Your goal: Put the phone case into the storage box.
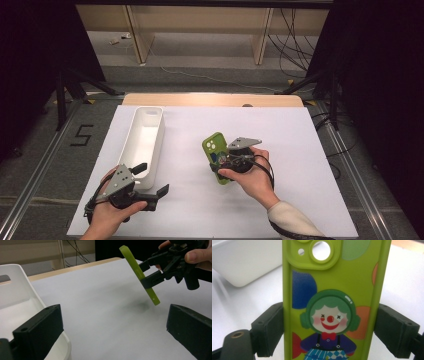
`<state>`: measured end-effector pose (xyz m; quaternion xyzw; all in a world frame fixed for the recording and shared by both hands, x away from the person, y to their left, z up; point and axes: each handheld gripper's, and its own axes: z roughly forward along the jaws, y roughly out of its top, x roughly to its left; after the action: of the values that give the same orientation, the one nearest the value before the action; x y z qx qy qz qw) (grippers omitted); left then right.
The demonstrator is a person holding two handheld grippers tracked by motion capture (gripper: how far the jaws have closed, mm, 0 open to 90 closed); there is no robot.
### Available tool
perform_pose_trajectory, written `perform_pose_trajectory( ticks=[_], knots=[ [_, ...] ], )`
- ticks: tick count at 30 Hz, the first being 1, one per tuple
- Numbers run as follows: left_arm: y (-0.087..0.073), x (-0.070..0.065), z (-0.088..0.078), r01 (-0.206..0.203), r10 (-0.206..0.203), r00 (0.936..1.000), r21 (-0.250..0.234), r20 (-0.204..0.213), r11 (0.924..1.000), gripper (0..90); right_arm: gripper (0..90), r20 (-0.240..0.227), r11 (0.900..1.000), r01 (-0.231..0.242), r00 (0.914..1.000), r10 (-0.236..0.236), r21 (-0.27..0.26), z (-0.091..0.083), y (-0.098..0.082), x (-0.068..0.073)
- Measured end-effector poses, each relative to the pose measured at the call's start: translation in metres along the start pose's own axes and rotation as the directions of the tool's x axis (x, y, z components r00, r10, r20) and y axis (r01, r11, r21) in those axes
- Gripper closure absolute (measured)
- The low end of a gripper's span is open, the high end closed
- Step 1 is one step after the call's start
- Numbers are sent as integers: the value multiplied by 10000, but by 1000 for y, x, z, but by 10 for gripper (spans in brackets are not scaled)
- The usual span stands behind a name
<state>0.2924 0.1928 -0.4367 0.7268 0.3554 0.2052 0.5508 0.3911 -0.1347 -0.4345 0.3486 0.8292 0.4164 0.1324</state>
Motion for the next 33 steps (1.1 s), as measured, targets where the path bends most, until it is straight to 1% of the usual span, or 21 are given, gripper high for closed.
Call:
perform_pose_trajectory(
  ticks=[3,7,9,13,15,18,21,26,30,33],
  knots=[
    [0,-1,0,-76,76,10000,35,-12,10000,3,167,-83,9997,60,9999,-62,-219,-2,-2,2],
    [3,-1,0,4,-4,10000,21,-60,10000,6,167,-116,9982,159,9998,-166,-575,-4,-2,5],
    [7,-2,1,79,-79,9998,-24,-159,10000,10,167,-70,9967,201,9998,-207,-781,-6,-2,6],
    [14,-4,4,379,-382,9986,-70,-357,9993,29,167,-47,9932,171,9998,-177,-1152,-9,-1,9],
    [19,-5,7,407,-409,9986,-71,-349,9991,37,167,-19,9919,171,9998,-175,-1259,-10,-1,10],
    [30,-9,14,397,-399,9988,-100,-284,9992,49,167,62,9902,131,9999,-124,-1391,-11,-1,12],
    [43,-15,24,306,-307,9993,-33,-205,9995,67,167,91,9889,124,9999,-112,-1482,-11,-1,14],
    [63,-25,42,193,-194,9998,-94,-31,9998,104,167,174,9875,112,9998,-86,-1569,-11,-1,16],
    [70,-34,60,317,-320,9992,107,231,9994,147,167,227,9861,114,9997,-77,-1659,-11,0,18],
    [72,-39,71,385,-392,9989,250,269,9989,162,167,277,9848,152,9996,-106,-1729,-11,0,18]
  ],
)
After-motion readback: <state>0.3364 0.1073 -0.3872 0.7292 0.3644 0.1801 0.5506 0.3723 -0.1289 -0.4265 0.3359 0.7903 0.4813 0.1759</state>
